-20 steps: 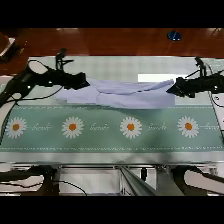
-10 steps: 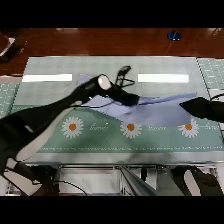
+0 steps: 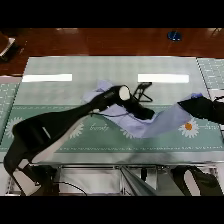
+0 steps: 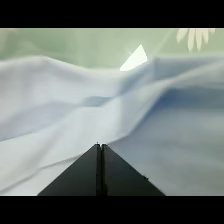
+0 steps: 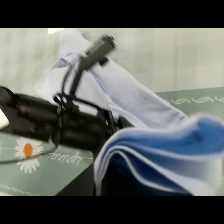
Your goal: Fold the shirts.
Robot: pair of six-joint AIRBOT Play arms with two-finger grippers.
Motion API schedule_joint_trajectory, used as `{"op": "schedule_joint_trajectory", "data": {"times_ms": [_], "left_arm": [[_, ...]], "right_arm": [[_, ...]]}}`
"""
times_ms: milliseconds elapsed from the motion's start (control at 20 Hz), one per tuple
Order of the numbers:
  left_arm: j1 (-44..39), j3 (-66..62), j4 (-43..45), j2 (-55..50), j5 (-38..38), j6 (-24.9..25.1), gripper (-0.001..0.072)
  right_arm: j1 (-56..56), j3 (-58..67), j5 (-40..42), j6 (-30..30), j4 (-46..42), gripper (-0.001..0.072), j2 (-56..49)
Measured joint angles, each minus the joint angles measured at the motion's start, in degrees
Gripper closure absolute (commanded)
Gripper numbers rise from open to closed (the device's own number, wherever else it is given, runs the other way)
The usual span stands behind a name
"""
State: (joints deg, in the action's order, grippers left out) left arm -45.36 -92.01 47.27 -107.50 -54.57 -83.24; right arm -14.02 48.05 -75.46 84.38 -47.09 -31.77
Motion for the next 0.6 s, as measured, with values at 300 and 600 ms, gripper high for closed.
{"op": "schedule_joint_trajectory", "data": {"times_ms": [300, 600], "left_arm": [[22.75, 7.58, 12.66, 17.38, -9.79, -1.70, 0.0690], [42.60, 33.77, 19.06, 47.82, -5.88, -2.82, 0.0690]], "right_arm": [[13.16, 9.81, 5.49, -0.28, 1.07, 0.0696, -13.27], [30.47, 23.80, 15.19, 0.61, 1.46, 0.0696, -37.73]]}}
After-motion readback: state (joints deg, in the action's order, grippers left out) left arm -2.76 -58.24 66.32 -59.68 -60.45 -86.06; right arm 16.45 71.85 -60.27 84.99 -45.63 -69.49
